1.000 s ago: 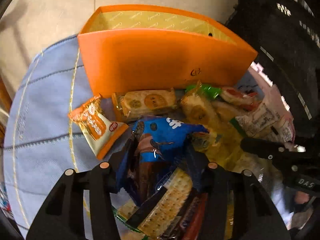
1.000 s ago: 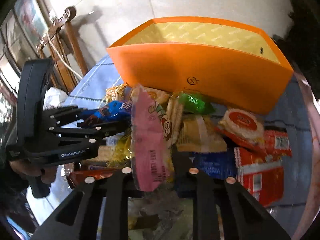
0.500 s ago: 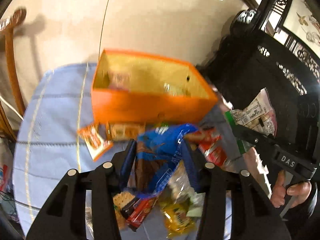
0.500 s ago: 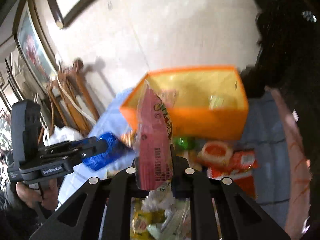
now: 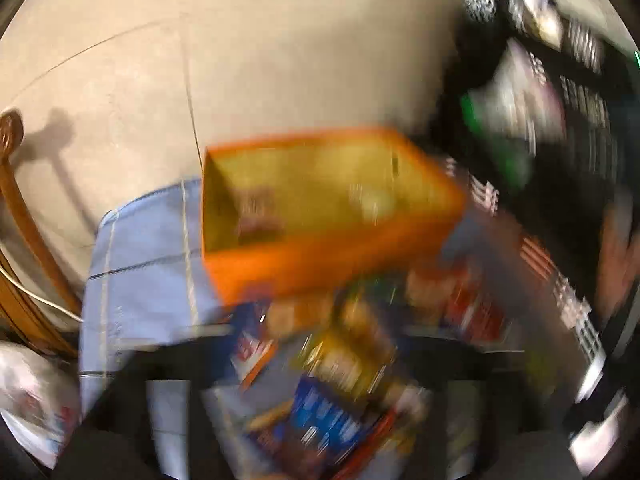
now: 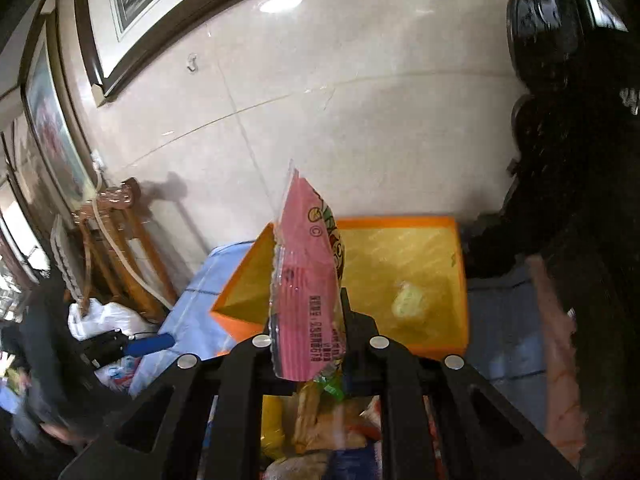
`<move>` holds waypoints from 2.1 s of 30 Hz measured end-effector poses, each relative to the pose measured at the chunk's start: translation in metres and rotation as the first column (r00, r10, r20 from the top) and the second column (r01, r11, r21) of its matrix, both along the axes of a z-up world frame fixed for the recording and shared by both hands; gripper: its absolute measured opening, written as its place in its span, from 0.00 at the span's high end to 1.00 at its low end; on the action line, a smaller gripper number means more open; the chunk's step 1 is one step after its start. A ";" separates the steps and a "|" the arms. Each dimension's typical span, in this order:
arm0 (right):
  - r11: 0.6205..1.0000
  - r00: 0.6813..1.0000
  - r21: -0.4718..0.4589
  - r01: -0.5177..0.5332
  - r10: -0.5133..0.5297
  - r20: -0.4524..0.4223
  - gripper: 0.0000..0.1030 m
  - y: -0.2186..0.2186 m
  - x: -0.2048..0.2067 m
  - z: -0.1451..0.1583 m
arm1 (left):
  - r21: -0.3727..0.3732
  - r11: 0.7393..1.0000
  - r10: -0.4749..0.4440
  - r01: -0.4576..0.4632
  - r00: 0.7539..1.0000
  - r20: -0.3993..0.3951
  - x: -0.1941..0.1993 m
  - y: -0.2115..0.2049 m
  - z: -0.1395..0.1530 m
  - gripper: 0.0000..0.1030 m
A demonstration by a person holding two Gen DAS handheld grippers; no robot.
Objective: Organize snacks
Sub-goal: 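Grasp the blue chocolate snack bag with left tool while right tool grasps a pink bag, then release the blue bag and pink bag into the orange box with both tools, then grasp the red-labelled round rice cake with the right tool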
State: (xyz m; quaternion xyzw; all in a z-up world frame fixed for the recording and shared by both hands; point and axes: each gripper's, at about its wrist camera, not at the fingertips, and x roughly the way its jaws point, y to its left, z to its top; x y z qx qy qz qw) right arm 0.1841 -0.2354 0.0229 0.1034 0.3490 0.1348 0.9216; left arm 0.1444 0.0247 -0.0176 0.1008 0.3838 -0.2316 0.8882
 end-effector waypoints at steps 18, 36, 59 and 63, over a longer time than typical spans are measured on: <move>0.999 0.999 0.049 0.018 -0.016 -0.031 0.86 -0.006 -0.020 -0.001 | 0.038 0.998 -0.029 0.046 0.933 -0.358 -0.016 0.020 -0.104 0.30; 0.987 0.985 -0.011 0.163 -0.163 -0.062 0.39 -0.022 0.084 0.006 | -0.134 0.966 0.217 -0.220 0.975 -0.038 0.129 0.003 0.070 0.15; 0.951 0.874 -0.189 0.244 -0.300 -0.382 0.04 -0.016 0.048 -0.190 | 0.100 0.928 0.373 -0.360 0.874 -0.311 0.089 0.063 -0.139 0.04; 0.953 0.863 -0.231 0.196 -0.280 -0.421 0.04 -0.002 0.054 -0.207 | 0.157 0.933 0.357 -0.323 0.881 -0.309 0.096 0.044 -0.153 0.04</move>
